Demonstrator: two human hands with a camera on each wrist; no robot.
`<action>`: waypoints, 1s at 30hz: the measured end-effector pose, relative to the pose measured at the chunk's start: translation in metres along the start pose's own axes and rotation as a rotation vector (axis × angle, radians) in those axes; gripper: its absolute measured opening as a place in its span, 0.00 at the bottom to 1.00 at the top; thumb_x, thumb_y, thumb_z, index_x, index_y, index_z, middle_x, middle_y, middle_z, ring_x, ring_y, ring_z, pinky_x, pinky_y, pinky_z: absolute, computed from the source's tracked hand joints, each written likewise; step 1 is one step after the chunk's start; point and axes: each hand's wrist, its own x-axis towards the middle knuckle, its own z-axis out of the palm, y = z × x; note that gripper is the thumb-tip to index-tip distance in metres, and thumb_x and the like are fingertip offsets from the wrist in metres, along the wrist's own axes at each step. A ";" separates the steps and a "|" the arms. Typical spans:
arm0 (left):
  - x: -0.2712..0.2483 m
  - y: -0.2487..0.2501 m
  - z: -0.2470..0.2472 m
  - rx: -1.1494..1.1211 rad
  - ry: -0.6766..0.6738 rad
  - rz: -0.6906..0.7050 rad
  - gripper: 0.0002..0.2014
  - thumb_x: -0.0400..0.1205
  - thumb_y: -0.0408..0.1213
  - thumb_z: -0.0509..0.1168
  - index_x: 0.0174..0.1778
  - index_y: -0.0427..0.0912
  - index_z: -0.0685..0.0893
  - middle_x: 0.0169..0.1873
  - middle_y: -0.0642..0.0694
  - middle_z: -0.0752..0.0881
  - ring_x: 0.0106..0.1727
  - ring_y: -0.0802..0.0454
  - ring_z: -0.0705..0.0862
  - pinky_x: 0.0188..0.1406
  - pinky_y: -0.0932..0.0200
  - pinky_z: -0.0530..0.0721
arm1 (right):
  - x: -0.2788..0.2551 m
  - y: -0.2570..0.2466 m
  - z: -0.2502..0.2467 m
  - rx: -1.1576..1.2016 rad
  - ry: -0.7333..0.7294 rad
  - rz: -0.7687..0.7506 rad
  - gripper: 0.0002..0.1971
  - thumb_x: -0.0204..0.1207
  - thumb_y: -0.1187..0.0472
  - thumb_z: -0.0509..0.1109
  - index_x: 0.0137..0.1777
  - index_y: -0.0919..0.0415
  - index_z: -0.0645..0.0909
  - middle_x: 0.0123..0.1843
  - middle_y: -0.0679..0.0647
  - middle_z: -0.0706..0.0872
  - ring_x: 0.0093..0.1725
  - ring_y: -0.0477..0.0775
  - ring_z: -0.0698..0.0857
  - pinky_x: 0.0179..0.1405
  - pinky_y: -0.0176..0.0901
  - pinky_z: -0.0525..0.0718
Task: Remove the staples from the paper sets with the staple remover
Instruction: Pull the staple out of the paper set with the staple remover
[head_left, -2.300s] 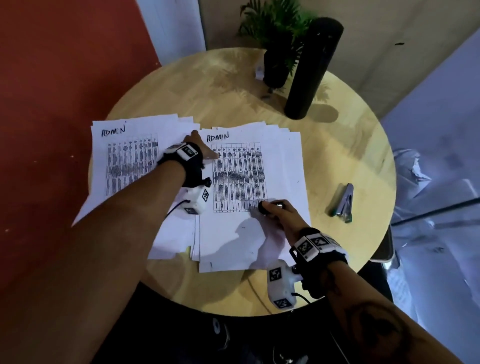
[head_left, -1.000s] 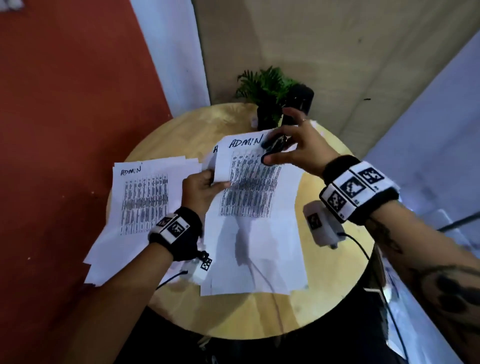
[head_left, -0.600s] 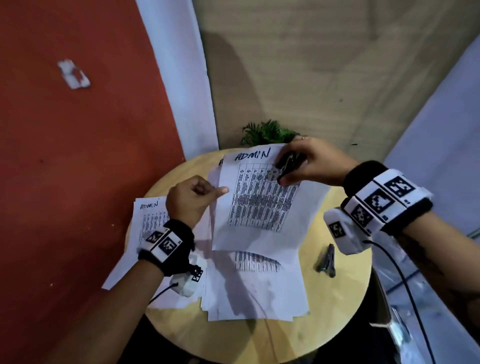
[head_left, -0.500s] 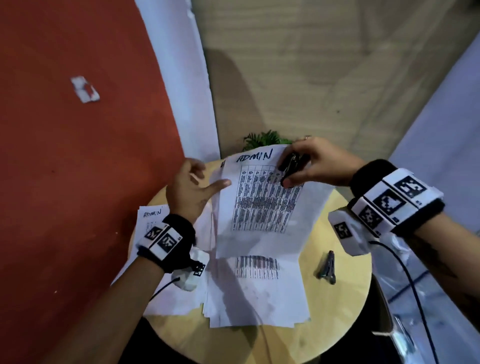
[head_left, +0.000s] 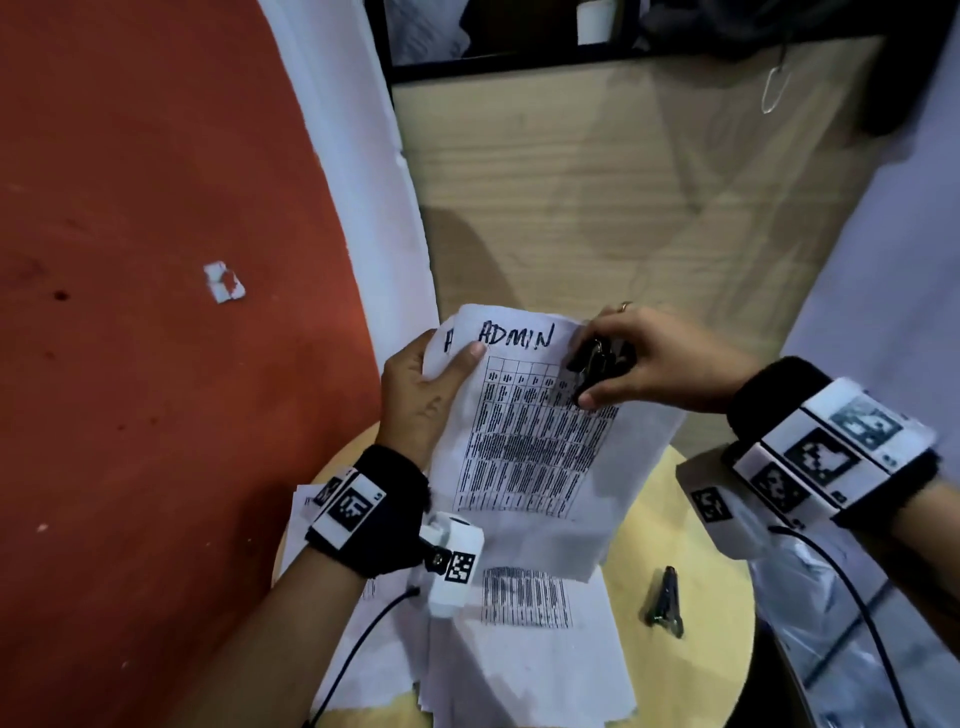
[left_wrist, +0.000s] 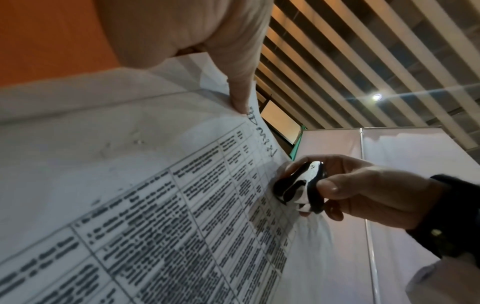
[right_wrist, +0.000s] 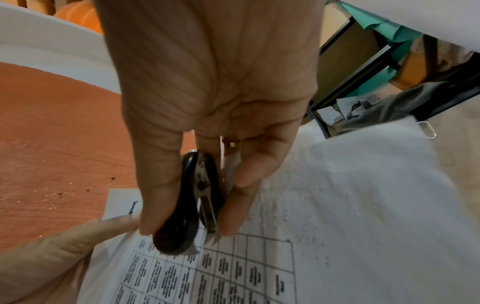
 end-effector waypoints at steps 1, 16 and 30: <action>0.000 0.002 0.000 -0.007 0.003 0.002 0.08 0.79 0.31 0.68 0.51 0.43 0.87 0.45 0.51 0.91 0.50 0.52 0.89 0.55 0.56 0.85 | 0.000 0.000 -0.001 -0.014 -0.003 0.006 0.20 0.58 0.54 0.84 0.50 0.55 0.86 0.45 0.54 0.84 0.45 0.53 0.82 0.50 0.55 0.80; -0.004 0.024 0.003 -0.070 0.009 -0.045 0.08 0.79 0.31 0.69 0.51 0.32 0.87 0.48 0.33 0.89 0.48 0.45 0.85 0.53 0.49 0.82 | 0.006 -0.048 0.038 0.137 0.543 -0.343 0.21 0.67 0.61 0.76 0.59 0.66 0.82 0.59 0.58 0.83 0.57 0.59 0.84 0.49 0.57 0.86; -0.009 0.041 0.004 -0.070 0.014 -0.010 0.06 0.79 0.28 0.68 0.49 0.36 0.88 0.46 0.35 0.89 0.46 0.48 0.85 0.50 0.50 0.83 | 0.010 -0.058 0.036 -0.034 0.573 -0.433 0.18 0.67 0.62 0.75 0.56 0.68 0.84 0.56 0.60 0.86 0.49 0.62 0.87 0.35 0.56 0.87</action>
